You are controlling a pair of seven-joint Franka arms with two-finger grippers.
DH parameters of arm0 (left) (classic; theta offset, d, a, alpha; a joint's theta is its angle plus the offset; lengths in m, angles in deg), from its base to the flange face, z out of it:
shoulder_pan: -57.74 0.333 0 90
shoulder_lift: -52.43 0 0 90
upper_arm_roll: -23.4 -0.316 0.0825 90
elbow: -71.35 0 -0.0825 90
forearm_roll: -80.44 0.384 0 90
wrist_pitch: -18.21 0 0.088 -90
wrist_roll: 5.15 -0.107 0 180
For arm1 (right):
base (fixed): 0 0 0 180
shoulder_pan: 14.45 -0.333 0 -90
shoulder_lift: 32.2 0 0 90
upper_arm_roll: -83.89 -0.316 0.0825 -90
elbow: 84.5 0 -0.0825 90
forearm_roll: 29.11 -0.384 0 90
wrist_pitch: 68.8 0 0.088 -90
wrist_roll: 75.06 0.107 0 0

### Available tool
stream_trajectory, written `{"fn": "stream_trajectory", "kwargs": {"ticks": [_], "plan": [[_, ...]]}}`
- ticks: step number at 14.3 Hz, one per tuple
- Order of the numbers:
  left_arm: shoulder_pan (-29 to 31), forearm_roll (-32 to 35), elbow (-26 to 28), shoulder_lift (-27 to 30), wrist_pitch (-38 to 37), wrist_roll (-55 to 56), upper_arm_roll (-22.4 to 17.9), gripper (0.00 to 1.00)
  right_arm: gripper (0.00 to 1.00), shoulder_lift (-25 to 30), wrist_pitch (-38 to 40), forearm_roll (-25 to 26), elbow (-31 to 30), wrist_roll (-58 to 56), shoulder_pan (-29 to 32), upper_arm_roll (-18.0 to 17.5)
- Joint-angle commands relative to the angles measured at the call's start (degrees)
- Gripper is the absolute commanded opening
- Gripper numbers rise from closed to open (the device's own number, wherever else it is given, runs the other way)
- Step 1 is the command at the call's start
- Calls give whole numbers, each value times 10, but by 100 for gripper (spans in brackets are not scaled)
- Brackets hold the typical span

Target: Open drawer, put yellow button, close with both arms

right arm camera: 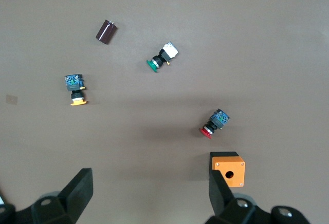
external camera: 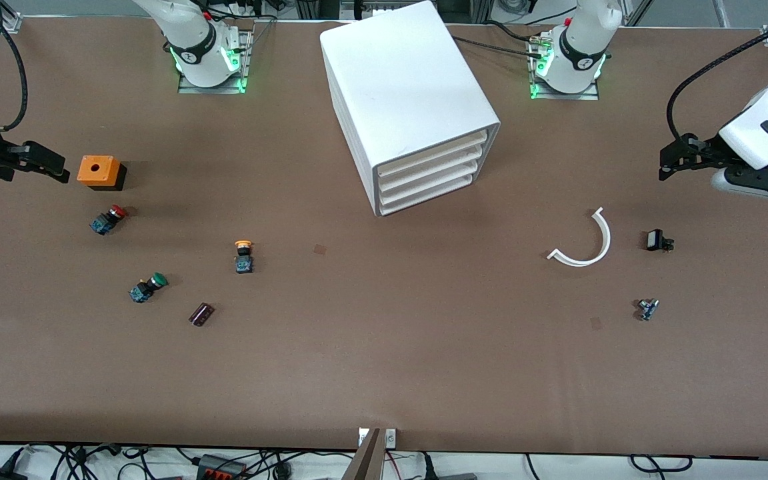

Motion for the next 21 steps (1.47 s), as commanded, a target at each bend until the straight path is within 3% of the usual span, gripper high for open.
{"fn": "stream_trajectory", "kwargs": {"ticks": [1,11,15,18,21], "plan": [[-4,12,-9,2,-9,-1,0,100,100,14,-9,4,-17,-5,1,-3],[-4,8,-9,-2,-15,-4,0,100,100,-9,-13,2,-11,-5,-15,-3],[-30,2,-8,-23,-72,-7,3,100,100,-46,-33,1,-10,-4,-54,-3],[-44,0,-8,-53,-175,-11,4,100,100,-84,-51,-39,-10,-4,-79,-3],[-46,-86,-6,-73,-197,-11,6,100,100,-135,-93,-47,-10,0,-107,-3]]}}
